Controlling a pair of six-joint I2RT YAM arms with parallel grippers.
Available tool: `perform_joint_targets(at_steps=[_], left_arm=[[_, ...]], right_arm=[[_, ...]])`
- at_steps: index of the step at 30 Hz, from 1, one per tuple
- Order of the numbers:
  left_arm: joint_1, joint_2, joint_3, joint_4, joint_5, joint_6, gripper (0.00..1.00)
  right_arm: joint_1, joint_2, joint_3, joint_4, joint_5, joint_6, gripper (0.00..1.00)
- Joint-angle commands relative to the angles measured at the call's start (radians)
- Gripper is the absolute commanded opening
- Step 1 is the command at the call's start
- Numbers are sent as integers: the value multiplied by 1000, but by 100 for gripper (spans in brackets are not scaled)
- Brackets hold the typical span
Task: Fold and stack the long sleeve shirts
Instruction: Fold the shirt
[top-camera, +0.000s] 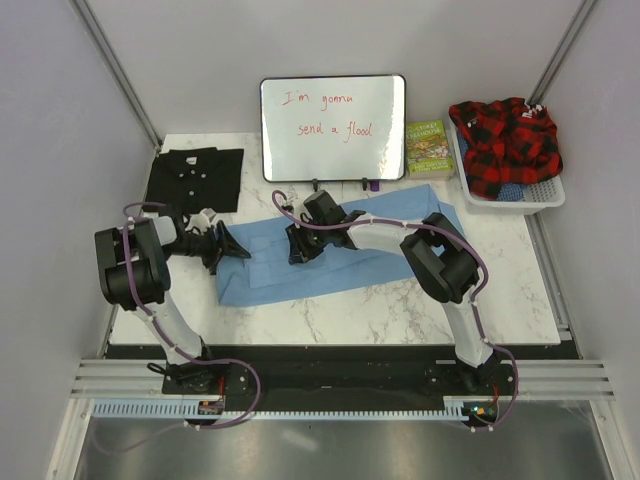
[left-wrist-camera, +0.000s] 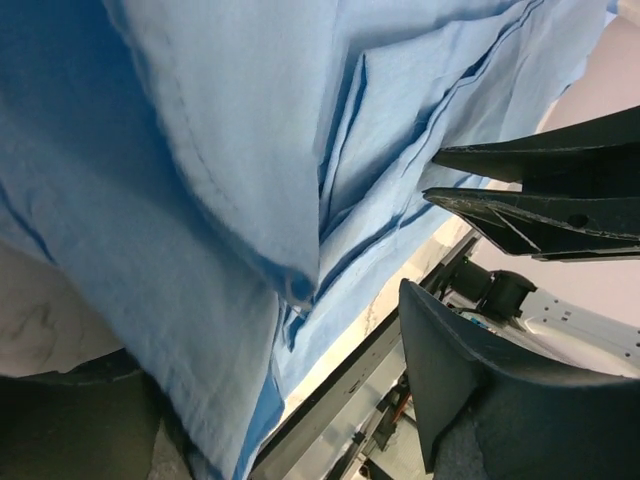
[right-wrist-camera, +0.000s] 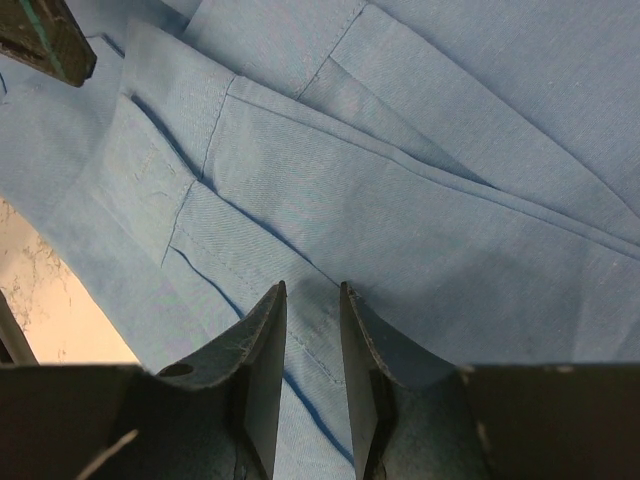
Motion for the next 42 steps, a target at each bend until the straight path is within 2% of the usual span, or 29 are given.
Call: perform_joint_targets(at_steps=[1, 3, 8, 11, 12, 16, 22, 29, 34, 42], left_arm=[[-13, 46, -19, 105, 1, -28, 65], [-13, 24, -19, 107, -4, -25, 52], [-16, -69, -8, 97, -27, -25, 28], [-23, -76, 30, 45, -59, -6, 11], [-22, -73, 49, 7, -73, 10, 2], [-22, -89, 92, -74, -161, 64, 2], [-22, -141, 177, -186, -260, 138, 2], [-66, -161, 308, -318, -298, 167, 2], [-137, -175, 345, -334, -294, 133, 2], [-170, -133, 382, -367, -222, 32, 2]], right_arm=[[10, 38, 23, -1, 15, -1, 36], [12, 40, 26, 1, 12, 2, 36], [12, 14, 37, 1, -5, 13, 37], [12, -26, 44, -4, -19, 18, 40], [10, -54, 47, -15, -22, 15, 45], [0, -143, 34, -54, -28, -13, 57], [-111, -269, -54, -145, -80, -30, 62], [-302, -313, -150, -306, -100, -123, 58], [-336, -293, -160, -344, -65, -176, 55], [-336, -240, -163, -354, -62, -214, 50]])
